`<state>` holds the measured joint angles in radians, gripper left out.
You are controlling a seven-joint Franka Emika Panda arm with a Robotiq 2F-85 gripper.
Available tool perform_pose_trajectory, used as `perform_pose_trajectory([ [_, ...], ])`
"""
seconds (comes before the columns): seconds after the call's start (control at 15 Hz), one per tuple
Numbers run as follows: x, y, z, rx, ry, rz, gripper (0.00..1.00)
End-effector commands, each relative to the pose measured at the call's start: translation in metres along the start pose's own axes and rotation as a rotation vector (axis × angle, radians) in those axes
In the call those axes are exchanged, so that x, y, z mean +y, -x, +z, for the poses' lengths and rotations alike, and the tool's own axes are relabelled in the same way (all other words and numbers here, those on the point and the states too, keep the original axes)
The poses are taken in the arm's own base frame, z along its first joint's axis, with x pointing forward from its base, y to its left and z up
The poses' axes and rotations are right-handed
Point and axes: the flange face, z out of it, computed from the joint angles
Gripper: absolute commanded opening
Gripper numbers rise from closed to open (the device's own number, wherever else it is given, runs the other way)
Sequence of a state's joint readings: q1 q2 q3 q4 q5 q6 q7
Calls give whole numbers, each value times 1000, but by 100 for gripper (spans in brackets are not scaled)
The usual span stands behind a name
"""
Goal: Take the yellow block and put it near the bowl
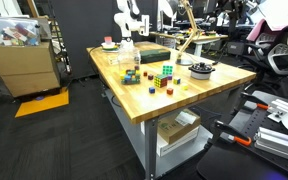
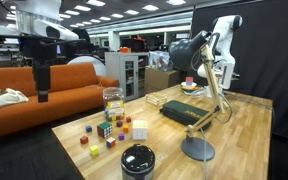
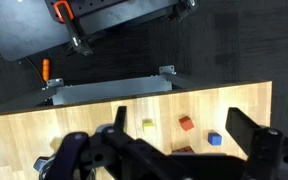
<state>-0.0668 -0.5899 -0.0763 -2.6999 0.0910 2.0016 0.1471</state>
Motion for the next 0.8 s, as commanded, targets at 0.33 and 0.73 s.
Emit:
perform_pose_trajectory([
  [0.33,-16,-36,15,169,57,134,100],
  [0.73,-15,-39,16,179,62,149,100],
])
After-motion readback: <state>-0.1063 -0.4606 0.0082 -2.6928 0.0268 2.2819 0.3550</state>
